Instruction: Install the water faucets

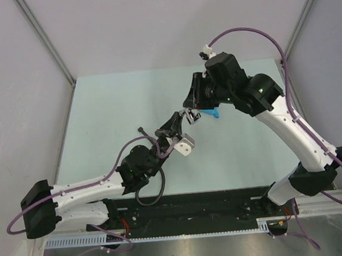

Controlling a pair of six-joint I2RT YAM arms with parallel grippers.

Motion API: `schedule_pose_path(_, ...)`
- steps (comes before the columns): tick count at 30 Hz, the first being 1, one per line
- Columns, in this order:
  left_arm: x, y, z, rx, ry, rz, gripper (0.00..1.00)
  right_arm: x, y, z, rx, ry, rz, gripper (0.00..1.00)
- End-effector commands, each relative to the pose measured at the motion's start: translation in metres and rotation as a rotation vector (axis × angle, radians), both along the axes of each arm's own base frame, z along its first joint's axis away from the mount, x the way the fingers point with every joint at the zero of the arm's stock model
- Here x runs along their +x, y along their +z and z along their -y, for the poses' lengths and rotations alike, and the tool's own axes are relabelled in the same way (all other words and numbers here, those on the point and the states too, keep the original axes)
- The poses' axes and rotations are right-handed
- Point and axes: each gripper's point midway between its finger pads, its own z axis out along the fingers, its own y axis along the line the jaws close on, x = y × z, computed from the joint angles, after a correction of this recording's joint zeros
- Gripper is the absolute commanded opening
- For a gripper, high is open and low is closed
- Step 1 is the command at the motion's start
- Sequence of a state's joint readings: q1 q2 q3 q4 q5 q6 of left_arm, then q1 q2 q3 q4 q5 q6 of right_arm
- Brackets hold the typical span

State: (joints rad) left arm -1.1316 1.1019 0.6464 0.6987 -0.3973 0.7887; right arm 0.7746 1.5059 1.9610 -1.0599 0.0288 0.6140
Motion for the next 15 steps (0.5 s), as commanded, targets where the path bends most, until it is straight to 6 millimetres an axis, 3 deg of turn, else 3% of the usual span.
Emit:
schedule_pose_path(1, -0.018, 0.066, -0.006, -0.162, 0.0, 0.188, 0.0, 0.007, -0.002, 0.003, 0.043, -0.058, -0.036, 0.09)
schedule_pose_path(3, -0.019, 0.063, -0.003, -0.184, -0.021, 0.152, 0.0, 0.009, 0.007, 0.005, 0.066, -0.059, -0.01, 0.22)
schedule_pose_path(4, -0.019, 0.063, -0.003, -0.194, -0.027, 0.142, 0.0, 0.009, 0.014, 0.006, 0.08, -0.05, 0.013, 0.36)
schedule_pose_path(7, -0.02, 0.058, 0.001, -0.2, -0.057, 0.096, 0.0, 0.013, 0.028, 0.01, 0.099, -0.05, 0.066, 0.6)
schedule_pose_path(10, -0.025, 0.055, 0.005, -0.225, -0.115, 0.046, 0.0, 0.013, 0.044, 0.018, 0.107, -0.044, 0.118, 0.74)
schedule_pose_path(15, -0.029, 0.049, 0.009, -0.249, -0.2, -0.042, 0.0, 0.012, 0.065, 0.033, 0.121, -0.029, 0.183, 0.87)
